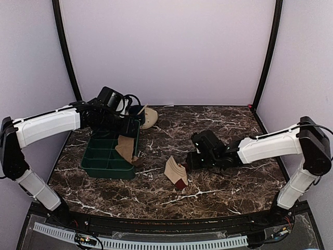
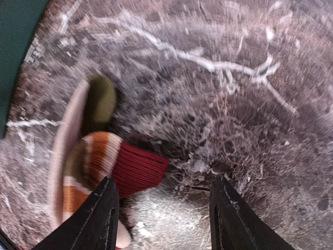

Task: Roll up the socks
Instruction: Pick up the sock from the center of the board.

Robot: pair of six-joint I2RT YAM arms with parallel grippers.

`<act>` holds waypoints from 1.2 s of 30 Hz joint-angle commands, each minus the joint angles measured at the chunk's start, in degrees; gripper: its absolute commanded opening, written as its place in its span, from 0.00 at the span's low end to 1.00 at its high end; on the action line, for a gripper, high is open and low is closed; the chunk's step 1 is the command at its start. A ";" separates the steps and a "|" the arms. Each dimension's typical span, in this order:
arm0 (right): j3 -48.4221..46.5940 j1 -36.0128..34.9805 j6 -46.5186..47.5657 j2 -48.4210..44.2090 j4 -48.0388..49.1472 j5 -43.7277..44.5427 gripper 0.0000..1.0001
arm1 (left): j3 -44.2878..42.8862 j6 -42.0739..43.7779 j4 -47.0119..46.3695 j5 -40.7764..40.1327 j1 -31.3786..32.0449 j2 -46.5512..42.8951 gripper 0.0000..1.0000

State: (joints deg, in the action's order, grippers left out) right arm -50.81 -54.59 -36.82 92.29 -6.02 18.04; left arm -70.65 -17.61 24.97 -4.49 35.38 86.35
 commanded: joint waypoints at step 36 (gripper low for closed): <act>1.67 4.75 -6.73 10.18 13.64 -16.83 0.21 | -9.81 1.87 2.98 0.47 8.46 8.68 0.47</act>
State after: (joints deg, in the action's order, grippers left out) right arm -49.39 -50.33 -42.92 101.91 5.15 2.31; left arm -79.48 -16.49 26.92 -3.88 43.40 95.57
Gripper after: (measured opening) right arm 0.265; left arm 0.473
